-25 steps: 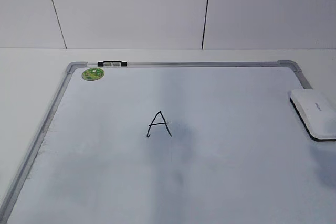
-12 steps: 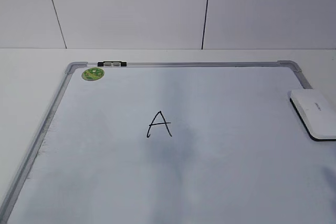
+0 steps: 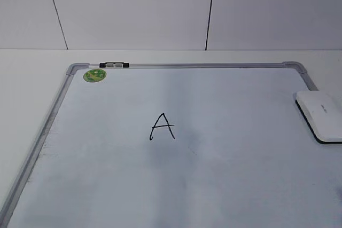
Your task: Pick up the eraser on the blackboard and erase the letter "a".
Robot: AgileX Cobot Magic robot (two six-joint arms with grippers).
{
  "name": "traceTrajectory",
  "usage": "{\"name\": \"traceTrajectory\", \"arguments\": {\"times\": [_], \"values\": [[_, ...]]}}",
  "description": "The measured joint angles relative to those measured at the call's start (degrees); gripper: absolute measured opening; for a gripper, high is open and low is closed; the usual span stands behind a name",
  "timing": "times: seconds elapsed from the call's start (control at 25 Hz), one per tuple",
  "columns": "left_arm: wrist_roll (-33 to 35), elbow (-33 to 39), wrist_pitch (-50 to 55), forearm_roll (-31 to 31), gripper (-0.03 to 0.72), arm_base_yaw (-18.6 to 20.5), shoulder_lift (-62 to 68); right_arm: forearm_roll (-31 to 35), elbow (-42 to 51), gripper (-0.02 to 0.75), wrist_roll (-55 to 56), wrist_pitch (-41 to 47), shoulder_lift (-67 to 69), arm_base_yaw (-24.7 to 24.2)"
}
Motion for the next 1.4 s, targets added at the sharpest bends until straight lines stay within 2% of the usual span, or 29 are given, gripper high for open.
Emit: {"name": "traceTrajectory", "arguments": {"times": [0.52,0.72,1.4], "values": [[-0.1,0.6,-0.3,-0.6,0.561,0.0,0.0,-2.9,0.5,0.592,2.5,-0.8,0.0,0.0],[-0.1,0.7,-0.7,-0.6,0.558,0.0,0.0,-6.3,0.5,0.592,4.6,-1.0,0.0,0.0],[-0.1,0.7,-1.0,-0.6,0.540,0.0,0.0,-6.9,0.5,0.592,5.2,-1.1,0.0,0.0]]}}
